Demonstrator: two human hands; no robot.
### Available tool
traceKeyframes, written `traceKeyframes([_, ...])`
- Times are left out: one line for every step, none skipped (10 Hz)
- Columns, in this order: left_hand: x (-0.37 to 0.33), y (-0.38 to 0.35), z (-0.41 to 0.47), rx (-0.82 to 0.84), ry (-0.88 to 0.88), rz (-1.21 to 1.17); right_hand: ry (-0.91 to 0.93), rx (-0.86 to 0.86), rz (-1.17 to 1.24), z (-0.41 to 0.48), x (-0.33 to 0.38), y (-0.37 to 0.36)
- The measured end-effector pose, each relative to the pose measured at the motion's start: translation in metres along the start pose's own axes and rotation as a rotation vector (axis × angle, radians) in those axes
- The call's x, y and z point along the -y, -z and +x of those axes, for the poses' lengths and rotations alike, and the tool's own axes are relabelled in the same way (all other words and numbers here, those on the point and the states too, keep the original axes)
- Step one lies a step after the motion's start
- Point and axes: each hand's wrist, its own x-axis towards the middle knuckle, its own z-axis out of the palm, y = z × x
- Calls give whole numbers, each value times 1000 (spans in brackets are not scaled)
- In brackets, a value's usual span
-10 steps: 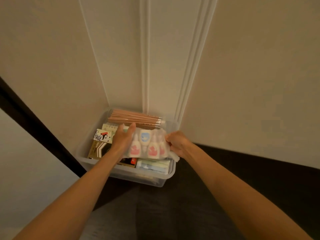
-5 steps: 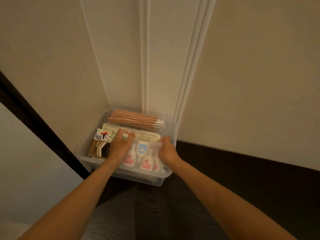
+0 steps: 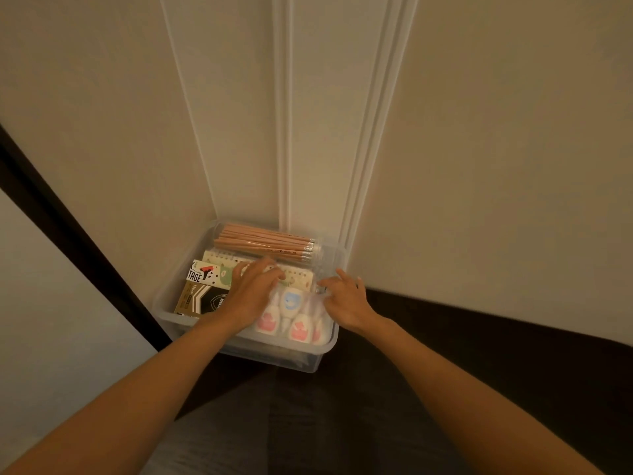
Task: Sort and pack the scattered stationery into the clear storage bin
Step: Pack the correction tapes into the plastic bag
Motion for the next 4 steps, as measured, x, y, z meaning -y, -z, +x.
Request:
traceKeyframes([6, 3, -9, 32, -75, -69, 74, 51, -56, -11, 0, -5])
traceKeyframes([-1, 6, -11, 60, -11, -78, 96, 148, -237, -17, 1, -9])
traceKeyframes([-4, 7, -6, 182, 74, 28, 51, 221, -262, -14, 6, 1])
traceKeyframes([-6, 11, -2, 185, 177, 140, 20, 222, -145, -17, 10, 8])
